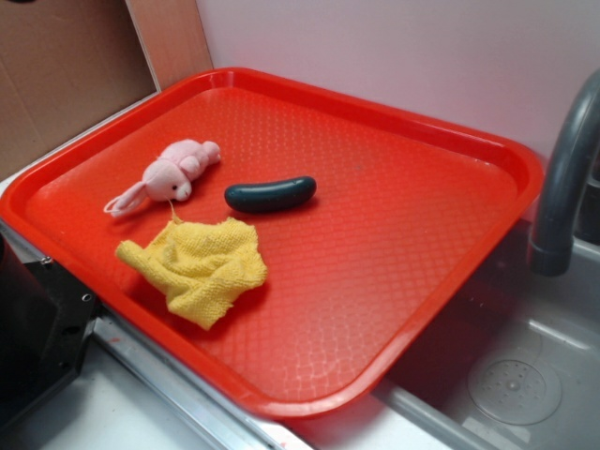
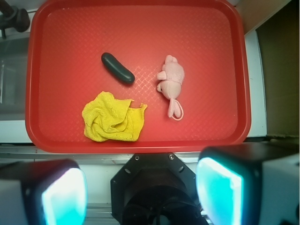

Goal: Grab the plastic pickle.

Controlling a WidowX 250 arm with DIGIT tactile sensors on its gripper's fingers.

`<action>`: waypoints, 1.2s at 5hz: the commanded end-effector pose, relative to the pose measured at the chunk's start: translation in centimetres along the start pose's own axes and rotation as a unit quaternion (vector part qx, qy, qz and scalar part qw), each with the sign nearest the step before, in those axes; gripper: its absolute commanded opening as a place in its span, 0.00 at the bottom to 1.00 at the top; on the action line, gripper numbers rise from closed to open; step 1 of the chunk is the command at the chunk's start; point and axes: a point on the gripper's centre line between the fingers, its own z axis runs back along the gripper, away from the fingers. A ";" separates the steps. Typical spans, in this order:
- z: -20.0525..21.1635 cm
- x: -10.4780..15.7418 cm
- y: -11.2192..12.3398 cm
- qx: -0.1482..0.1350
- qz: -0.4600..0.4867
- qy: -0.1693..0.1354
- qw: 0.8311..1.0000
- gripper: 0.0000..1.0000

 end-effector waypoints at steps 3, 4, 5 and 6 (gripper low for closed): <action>-3.3 3.8 0.6 -0.036 -0.066 -0.032 0.997 1.00; -6.2 6.2 0.5 -0.034 -0.117 -0.053 0.991 1.00; -8.8 7.9 -0.3 -0.044 -0.189 -0.075 0.978 1.00; -11.4 9.4 -1.0 -0.067 -0.248 -0.067 0.964 1.00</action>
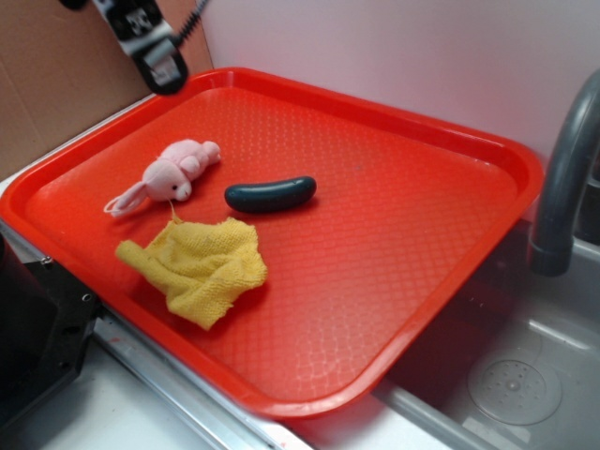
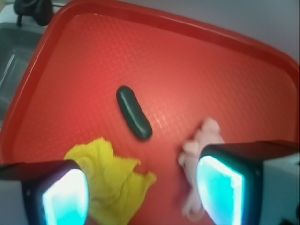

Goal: Grab the plastic pickle.

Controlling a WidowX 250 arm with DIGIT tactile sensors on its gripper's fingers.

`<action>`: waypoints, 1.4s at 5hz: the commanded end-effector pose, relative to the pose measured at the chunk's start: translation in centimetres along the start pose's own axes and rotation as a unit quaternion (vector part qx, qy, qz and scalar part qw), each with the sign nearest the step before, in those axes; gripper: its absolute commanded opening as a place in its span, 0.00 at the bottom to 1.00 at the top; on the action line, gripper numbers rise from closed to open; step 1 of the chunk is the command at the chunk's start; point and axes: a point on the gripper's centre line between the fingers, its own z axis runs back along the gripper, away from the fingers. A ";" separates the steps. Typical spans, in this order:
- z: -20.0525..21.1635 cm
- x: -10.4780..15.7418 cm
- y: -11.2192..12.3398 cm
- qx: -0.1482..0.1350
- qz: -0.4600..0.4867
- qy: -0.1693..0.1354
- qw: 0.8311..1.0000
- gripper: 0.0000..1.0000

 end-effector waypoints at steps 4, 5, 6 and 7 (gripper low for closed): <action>-11.4 2.1 -2.2 -0.033 -0.138 0.068 0.988 1.00; -12.2 1.9 -1.7 -0.028 -0.123 0.077 0.989 1.00; -12.9 1.9 -1.1 -0.023 -0.103 0.085 0.991 0.15; -11.9 1.6 -0.9 -0.018 -0.084 0.081 0.993 0.00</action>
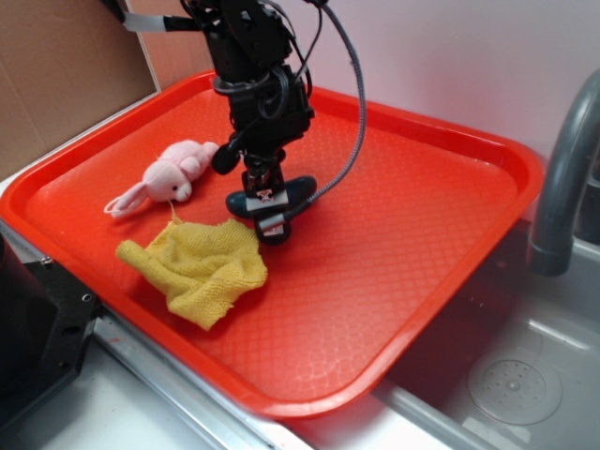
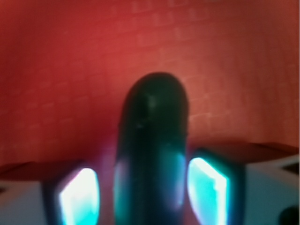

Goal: Grab the plastic pickle.

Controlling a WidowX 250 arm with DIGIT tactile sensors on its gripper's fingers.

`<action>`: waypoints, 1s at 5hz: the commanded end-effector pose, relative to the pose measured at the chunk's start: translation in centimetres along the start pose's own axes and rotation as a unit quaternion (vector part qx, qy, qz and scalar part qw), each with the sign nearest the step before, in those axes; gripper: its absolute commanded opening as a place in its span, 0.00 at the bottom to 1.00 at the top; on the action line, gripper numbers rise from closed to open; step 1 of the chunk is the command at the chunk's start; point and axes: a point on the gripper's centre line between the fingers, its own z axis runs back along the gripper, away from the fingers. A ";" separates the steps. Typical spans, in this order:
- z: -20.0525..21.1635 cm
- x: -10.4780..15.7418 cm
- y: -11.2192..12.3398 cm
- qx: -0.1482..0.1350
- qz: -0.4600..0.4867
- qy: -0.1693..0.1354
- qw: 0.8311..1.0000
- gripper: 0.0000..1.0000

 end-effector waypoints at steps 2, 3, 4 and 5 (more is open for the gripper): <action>7.2 0.1 0.9 0.020 0.217 0.021 0.976 0.00; 11.6 -0.3 0.5 0.041 0.280 0.004 0.959 0.00; 14.1 -1.2 -0.2 0.048 0.310 -0.015 0.949 0.00; 16.5 -3.1 -0.7 0.053 0.369 -0.027 0.927 0.00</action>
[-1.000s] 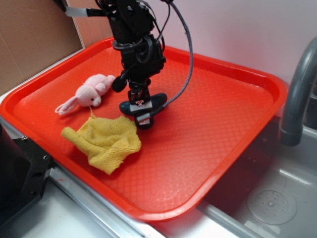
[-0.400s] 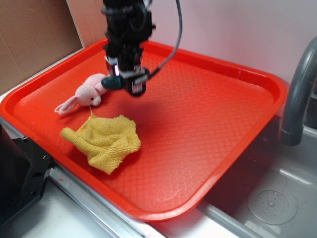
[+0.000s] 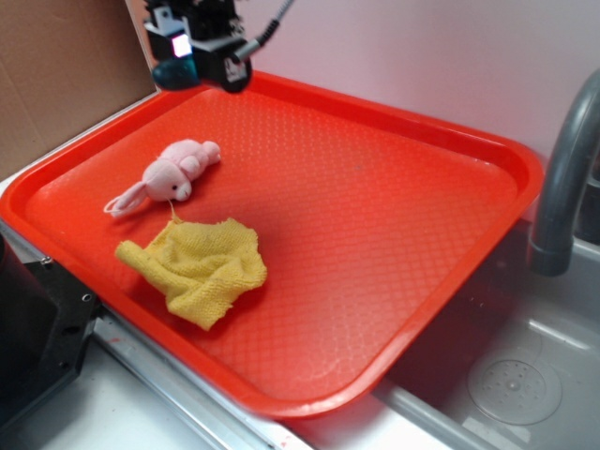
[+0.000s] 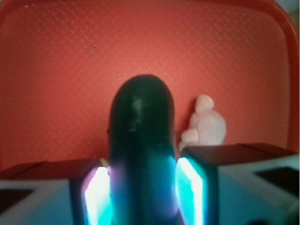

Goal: Grab the plastic pickle.

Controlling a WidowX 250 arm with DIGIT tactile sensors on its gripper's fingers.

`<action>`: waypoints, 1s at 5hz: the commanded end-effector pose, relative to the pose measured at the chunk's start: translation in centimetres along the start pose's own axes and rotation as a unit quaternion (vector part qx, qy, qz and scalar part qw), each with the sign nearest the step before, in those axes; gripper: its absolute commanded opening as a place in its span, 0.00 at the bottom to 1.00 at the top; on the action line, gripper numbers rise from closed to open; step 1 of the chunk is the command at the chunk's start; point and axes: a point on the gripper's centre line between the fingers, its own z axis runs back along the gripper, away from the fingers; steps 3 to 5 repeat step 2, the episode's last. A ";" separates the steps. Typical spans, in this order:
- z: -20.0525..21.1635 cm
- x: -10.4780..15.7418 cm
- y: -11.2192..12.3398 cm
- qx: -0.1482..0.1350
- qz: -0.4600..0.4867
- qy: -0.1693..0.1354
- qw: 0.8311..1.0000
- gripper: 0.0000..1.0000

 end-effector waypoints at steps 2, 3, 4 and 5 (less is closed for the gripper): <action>4.8 -3.2 -0.6 -0.049 0.040 -0.058 0.996 0.00; 4.8 -3.2 -0.6 -0.049 0.040 -0.058 0.996 0.00; 4.8 -3.2 -0.6 -0.049 0.040 -0.058 0.996 0.00; 4.8 -3.2 -0.6 -0.049 0.040 -0.058 0.996 0.00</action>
